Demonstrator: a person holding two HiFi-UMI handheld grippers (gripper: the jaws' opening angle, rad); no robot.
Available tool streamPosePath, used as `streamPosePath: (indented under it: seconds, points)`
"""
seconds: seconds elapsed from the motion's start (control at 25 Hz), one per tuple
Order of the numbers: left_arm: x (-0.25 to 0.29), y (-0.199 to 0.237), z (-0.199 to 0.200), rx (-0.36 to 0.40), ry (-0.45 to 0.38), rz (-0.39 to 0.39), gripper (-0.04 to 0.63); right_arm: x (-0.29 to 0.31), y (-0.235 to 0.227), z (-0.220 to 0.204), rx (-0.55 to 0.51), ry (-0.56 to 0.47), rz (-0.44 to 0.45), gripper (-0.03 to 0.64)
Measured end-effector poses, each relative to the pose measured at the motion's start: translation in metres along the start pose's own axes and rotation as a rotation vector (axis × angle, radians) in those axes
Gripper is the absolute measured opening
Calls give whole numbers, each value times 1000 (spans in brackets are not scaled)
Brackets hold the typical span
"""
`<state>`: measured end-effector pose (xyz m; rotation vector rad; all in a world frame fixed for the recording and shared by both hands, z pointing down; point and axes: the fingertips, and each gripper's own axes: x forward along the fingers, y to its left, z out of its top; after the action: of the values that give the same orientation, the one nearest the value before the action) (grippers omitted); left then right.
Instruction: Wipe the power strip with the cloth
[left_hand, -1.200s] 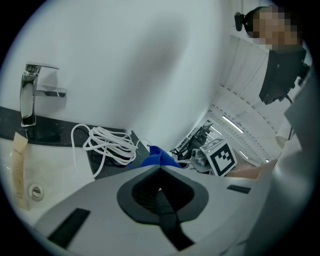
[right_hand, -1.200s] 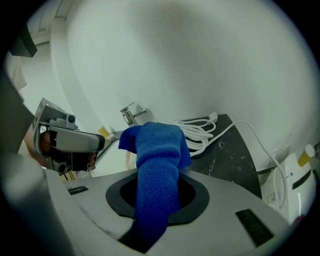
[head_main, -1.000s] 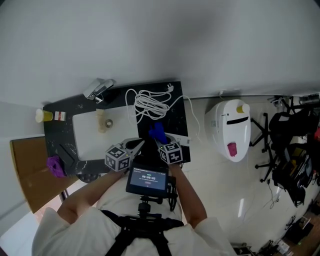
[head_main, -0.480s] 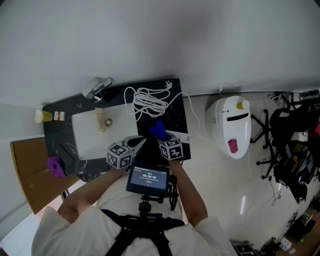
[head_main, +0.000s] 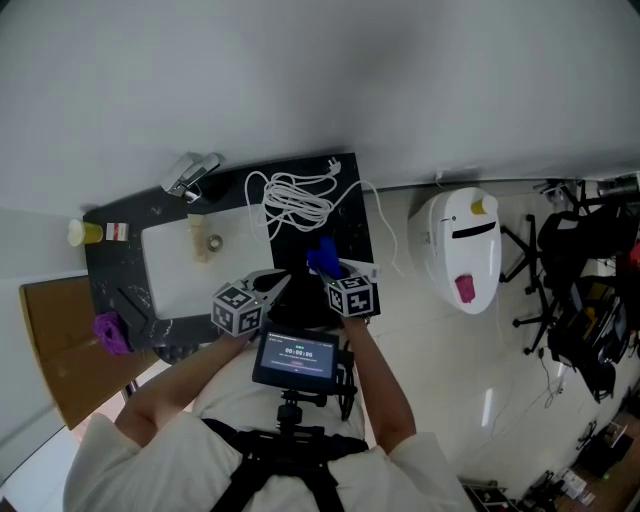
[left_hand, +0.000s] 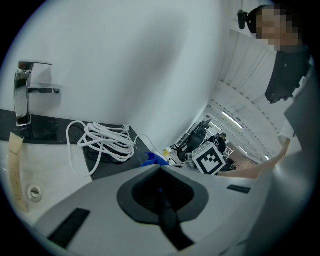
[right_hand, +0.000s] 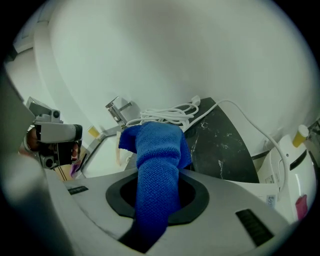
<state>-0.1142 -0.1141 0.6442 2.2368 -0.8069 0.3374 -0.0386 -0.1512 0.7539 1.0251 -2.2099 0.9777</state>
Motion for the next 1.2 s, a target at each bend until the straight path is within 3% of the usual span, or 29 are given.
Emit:
streamPosePath:
  seconds: [1.2]
  points:
    - [6, -8, -3, -9, -9, 8, 5, -31, -35, -11, 77, -35, -27, 89]
